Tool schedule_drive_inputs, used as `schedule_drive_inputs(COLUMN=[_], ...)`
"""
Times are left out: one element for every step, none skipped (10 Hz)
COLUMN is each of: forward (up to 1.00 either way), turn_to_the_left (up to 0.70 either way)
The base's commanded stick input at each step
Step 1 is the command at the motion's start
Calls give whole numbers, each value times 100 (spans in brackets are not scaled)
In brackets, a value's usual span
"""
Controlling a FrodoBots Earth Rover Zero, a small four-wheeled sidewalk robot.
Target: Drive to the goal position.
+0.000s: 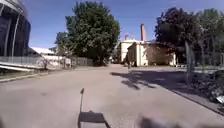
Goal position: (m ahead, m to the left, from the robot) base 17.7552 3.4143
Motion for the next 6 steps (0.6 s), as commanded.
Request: schedule_drive_inputs(forward=[70,70,70,70,70,70], turn_to_the_left=[0,0,0,0,0,0])
